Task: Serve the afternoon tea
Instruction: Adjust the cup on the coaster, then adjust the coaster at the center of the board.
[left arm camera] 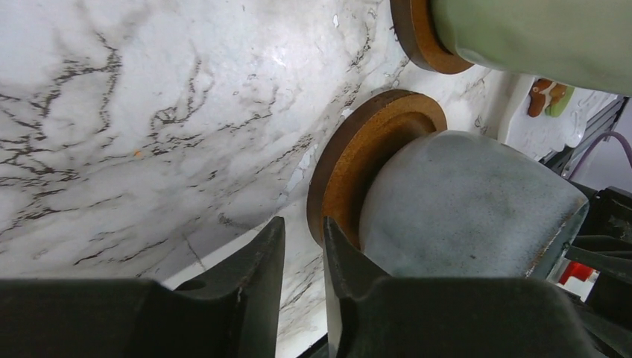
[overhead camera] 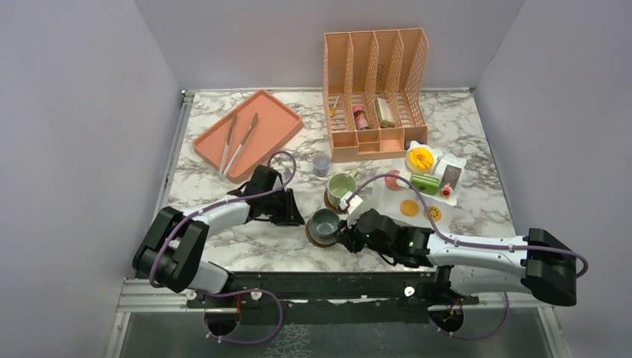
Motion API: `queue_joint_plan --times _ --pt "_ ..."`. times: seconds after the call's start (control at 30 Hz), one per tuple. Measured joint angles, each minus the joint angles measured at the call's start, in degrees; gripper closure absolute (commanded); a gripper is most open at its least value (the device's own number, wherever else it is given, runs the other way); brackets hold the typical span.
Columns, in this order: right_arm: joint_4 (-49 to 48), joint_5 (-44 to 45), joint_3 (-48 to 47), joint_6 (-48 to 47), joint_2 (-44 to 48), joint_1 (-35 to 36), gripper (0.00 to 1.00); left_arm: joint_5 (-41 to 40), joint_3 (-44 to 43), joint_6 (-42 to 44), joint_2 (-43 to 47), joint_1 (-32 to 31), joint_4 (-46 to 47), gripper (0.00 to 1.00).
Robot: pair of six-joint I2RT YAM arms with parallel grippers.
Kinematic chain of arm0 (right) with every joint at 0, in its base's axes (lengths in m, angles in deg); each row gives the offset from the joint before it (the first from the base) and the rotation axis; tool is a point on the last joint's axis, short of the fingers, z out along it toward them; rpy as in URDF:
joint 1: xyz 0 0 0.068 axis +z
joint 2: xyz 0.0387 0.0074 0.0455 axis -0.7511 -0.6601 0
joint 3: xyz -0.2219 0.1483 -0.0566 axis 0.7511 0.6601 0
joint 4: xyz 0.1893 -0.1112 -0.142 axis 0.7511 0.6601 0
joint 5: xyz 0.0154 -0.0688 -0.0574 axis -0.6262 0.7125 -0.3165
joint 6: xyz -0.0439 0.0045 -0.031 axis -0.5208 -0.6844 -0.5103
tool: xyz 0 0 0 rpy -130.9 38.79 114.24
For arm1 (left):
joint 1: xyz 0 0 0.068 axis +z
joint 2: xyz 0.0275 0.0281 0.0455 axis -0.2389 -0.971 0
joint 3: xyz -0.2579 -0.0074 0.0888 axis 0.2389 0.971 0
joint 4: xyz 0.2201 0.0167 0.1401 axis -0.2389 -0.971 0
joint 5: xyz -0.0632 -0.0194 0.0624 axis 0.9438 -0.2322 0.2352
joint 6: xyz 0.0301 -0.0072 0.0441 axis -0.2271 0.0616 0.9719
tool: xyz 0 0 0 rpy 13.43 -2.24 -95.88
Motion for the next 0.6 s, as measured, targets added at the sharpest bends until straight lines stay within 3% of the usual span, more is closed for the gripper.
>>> queue_joint_plan --times 0.4,0.6 --pt "-0.5 0.3 0.0 -0.1 -0.2 0.0 0.75 -0.7 0.5 -1.8 -3.3 -3.9 4.2 0.80" --pt "-0.4 0.9 0.0 -0.1 -0.2 0.0 0.65 -0.8 -0.3 -3.1 -5.2 -6.6 6.4 0.81"
